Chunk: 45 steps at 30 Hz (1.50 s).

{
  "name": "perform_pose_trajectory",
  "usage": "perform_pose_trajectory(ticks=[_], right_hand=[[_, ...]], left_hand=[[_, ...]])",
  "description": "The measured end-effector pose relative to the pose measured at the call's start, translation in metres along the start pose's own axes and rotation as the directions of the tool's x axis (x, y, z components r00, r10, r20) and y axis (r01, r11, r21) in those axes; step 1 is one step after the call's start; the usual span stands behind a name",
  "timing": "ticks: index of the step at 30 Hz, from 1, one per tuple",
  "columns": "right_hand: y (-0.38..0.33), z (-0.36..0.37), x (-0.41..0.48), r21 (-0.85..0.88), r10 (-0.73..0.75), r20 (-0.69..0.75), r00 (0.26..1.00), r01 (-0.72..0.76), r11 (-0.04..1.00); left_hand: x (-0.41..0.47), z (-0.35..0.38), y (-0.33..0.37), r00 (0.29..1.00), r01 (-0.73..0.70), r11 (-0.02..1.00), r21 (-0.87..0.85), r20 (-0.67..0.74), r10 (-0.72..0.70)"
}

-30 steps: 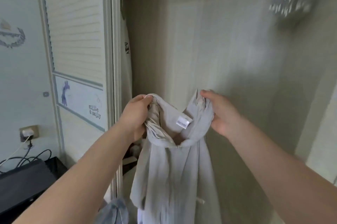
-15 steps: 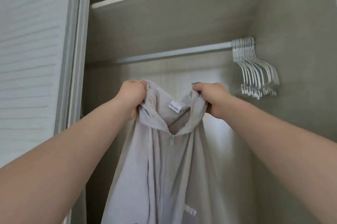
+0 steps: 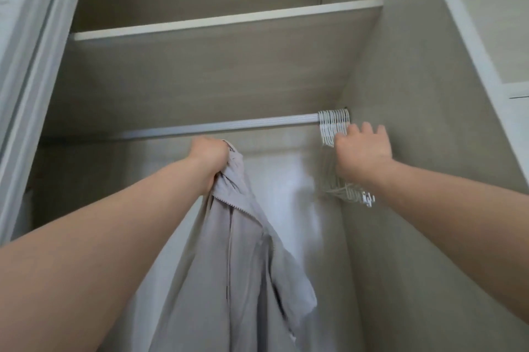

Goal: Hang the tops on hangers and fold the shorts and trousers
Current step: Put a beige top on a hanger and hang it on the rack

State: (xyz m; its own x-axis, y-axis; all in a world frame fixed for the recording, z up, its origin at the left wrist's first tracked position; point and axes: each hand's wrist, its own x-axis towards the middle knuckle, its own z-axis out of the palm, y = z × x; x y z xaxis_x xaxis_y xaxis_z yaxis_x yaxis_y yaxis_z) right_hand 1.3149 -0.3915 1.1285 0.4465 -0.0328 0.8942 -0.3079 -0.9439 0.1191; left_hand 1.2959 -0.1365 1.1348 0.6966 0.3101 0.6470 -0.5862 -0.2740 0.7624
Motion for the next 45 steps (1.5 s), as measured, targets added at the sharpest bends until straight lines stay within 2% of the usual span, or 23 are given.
perform_pose_trajectory(ticks=[2,9,14,17,19,22,25,27,34,39,41,45], right_hand=[[0.003,0.005,0.002,0.013,0.017,0.030,0.999,-0.018,1.000],[0.005,0.017,0.012,0.135,0.087,-0.026,0.996,-0.082,0.987],[0.004,0.016,0.020,0.199,0.154,-0.136,0.979,-0.126,0.972],[0.001,0.009,0.019,0.353,0.222,-0.189,0.956,-0.145,0.924],[-0.001,0.002,0.015,0.495,0.259,-0.179,0.949,-0.141,0.858],[-0.003,-0.007,0.004,0.716,0.313,-0.066,0.947,-0.174,0.676],[-0.001,-0.019,-0.014,0.828,0.353,0.008,0.936,-0.204,0.522],[0.002,-0.029,-0.027,0.884,0.328,0.014,0.945,-0.165,0.437],[0.046,-0.080,-0.073,0.957,0.212,-0.084,0.974,0.019,0.289],[0.109,-0.115,-0.121,0.980,0.233,-0.097,0.968,0.052,0.191],[0.137,-0.124,-0.146,0.995,0.241,-0.045,0.969,0.023,0.094],[0.194,-0.138,-0.213,0.980,0.227,0.098,0.969,-0.054,-0.193]], left_hand=[[0.003,0.003,-0.006,1.000,-0.026,1.000,0.017,-0.011,0.026],[0.010,-0.004,-0.026,0.999,0.015,0.999,0.038,-0.039,-0.013],[0.015,-0.012,-0.030,0.999,-0.003,0.999,0.053,-0.048,0.006],[0.016,-0.013,-0.029,0.999,-0.007,0.999,0.045,-0.052,0.010],[0.014,-0.012,-0.028,0.999,-0.014,0.999,0.038,-0.047,0.015],[0.003,-0.009,-0.023,0.999,-0.013,1.000,0.022,-0.038,0.014],[-0.017,-0.008,-0.009,0.999,-0.018,0.999,0.037,-0.039,0.020],[-0.032,-0.010,0.007,0.999,-0.035,0.998,0.048,-0.039,0.037],[-0.096,-0.018,0.081,0.987,-0.097,0.993,0.072,-0.121,0.106],[-0.169,-0.015,0.117,0.980,-0.083,0.985,0.149,-0.165,0.108],[-0.202,-0.016,0.127,0.974,-0.083,0.979,0.188,-0.194,0.120],[-0.264,-0.021,0.129,0.971,-0.006,0.979,0.202,-0.233,0.054]])
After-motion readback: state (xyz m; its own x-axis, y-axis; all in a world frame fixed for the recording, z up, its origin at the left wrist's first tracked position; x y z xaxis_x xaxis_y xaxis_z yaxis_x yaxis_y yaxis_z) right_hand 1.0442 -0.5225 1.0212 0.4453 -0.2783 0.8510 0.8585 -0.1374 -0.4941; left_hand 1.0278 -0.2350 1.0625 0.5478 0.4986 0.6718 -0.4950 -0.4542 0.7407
